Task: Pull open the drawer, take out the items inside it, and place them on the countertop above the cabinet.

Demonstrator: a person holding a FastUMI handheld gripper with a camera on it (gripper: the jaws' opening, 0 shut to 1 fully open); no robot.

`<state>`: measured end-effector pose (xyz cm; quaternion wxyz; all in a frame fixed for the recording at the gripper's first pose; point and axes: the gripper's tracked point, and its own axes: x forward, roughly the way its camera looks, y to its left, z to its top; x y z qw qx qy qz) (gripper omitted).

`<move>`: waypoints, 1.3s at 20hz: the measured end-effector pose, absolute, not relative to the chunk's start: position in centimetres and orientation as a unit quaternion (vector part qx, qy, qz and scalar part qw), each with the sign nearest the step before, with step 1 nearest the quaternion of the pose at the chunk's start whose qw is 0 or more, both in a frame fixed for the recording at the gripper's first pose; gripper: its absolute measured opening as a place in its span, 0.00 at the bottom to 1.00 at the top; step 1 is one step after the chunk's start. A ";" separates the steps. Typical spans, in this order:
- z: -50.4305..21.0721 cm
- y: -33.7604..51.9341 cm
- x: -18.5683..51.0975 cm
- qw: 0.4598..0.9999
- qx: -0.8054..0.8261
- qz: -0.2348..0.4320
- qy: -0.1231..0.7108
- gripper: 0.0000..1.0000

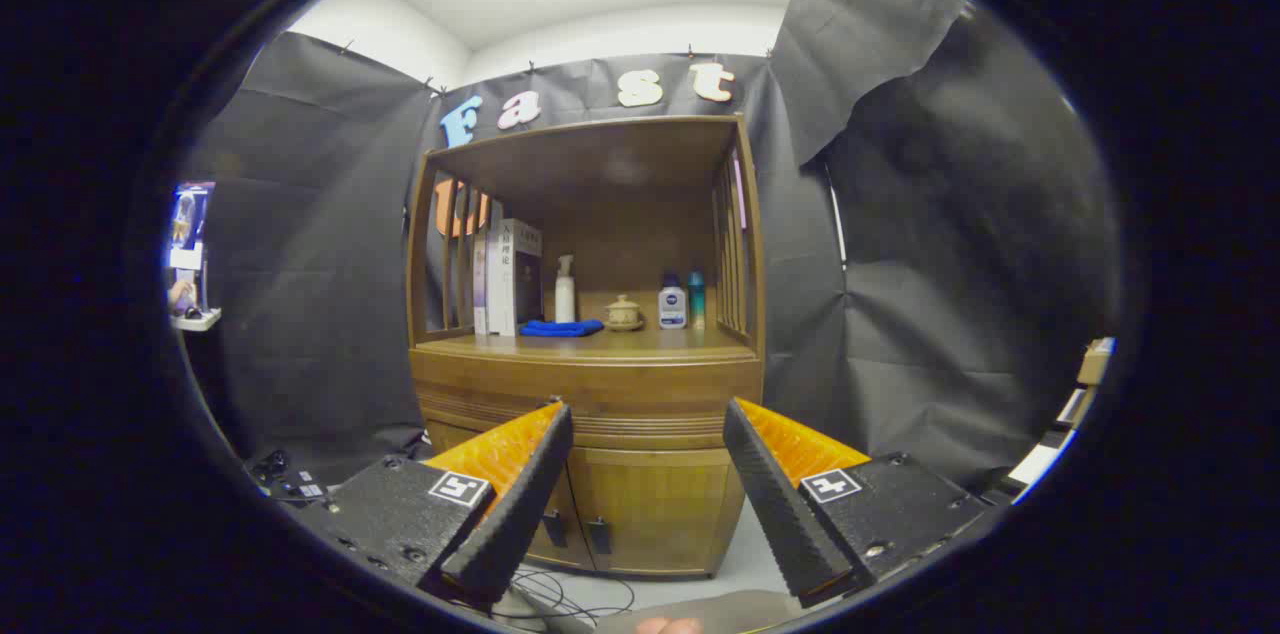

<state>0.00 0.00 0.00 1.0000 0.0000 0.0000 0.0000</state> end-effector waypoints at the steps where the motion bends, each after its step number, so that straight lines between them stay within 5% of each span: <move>1: 0.1 0.0 0.0 1.000 -0.001 0.000 -0.001 0.98; 26: 0.7 1.4 2.1 1.000 -0.009 0.006 0.005 0.98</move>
